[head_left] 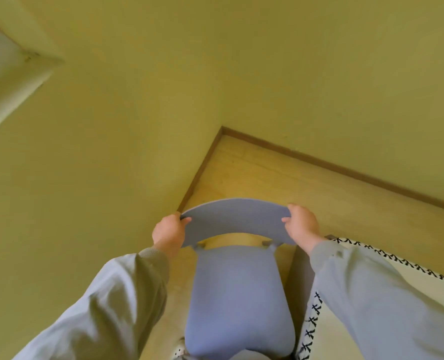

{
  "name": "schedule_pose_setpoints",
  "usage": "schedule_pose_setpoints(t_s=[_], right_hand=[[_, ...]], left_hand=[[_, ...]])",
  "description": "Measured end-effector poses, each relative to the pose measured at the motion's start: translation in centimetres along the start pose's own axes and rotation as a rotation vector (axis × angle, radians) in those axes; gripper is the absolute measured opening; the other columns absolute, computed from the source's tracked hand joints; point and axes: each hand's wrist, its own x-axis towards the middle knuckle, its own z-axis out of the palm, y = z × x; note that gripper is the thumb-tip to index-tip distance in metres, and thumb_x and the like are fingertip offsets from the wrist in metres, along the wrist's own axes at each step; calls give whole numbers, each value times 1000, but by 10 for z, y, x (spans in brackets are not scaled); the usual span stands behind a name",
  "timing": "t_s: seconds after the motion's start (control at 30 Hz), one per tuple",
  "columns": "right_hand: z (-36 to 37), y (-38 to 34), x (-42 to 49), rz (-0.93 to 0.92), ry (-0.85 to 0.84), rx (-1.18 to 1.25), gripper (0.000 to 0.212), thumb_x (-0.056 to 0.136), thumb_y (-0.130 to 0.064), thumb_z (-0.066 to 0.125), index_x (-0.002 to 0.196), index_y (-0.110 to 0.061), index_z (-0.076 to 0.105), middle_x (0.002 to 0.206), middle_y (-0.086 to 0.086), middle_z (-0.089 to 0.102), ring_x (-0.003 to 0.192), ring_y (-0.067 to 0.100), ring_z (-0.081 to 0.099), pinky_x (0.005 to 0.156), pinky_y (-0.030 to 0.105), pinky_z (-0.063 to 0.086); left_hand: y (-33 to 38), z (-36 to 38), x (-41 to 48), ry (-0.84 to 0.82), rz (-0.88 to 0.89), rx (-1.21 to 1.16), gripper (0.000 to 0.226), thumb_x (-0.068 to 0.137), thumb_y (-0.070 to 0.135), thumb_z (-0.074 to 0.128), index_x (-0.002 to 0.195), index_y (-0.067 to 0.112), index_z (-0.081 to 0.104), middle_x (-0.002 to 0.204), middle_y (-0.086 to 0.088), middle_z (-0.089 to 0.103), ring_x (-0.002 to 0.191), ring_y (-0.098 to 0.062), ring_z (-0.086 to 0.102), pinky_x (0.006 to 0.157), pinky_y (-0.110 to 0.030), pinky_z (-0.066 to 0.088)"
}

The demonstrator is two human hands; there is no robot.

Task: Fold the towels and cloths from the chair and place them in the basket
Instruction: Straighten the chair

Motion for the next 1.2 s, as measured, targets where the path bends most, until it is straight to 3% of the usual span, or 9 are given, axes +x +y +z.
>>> schedule_pose_setpoints(t_s=[0.3, 0.43, 0.6, 0.77, 0.97, 1.2], right_hand=[[-49, -12, 50, 25, 85, 7, 7, 95, -12, 49, 93, -7, 53, 101, 17, 64, 97, 35, 59, 70, 33, 40], [-78, -32, 93, 52, 123, 21, 14, 94, -8, 46, 103, -3, 55, 106, 19, 63, 103, 37, 58, 71, 32, 38], [-106, -60, 162, 105, 139, 61, 25, 92, -4, 46, 114, -1, 56, 117, 21, 61, 111, 38, 56, 84, 36, 45], [-134, -87, 244, 164, 158, 67, 22, 91, -6, 46, 110, -3, 53, 112, 21, 62, 106, 40, 58, 77, 38, 45], [-161, -114, 333, 200, 156, 149, 11, 88, 0, 42, 94, -6, 49, 105, 22, 60, 98, 40, 57, 67, 34, 35], [-174, -135, 403, 256, 208, 156, 15, 91, 0, 39, 101, -3, 49, 105, 20, 59, 91, 37, 55, 66, 34, 34]], left_hand=[[74, -66, 74, 42, 112, 50, 39, 99, 42, 41, 116, 12, 57, 113, -15, 62, 104, -35, 59, 75, -36, 43], [113, -104, 128, 58, 178, -18, 39, 98, 39, 46, 119, 7, 58, 120, -18, 60, 111, -36, 56, 86, -40, 44], [156, -146, 207, 110, 287, 43, 44, 97, 42, 47, 115, 5, 60, 120, -19, 61, 111, -37, 56, 86, -39, 42], [209, -182, 306, 102, 349, 69, 43, 95, 44, 49, 108, 5, 63, 116, -18, 62, 107, -38, 57, 80, -38, 42], [262, -211, 395, 79, 389, 68, 42, 96, 41, 49, 105, 2, 62, 112, -19, 63, 104, -38, 58, 73, -34, 36], [292, -221, 464, 100, 396, 93, 41, 96, 40, 50, 106, 2, 63, 111, -20, 64, 104, -39, 58, 76, -36, 39]])
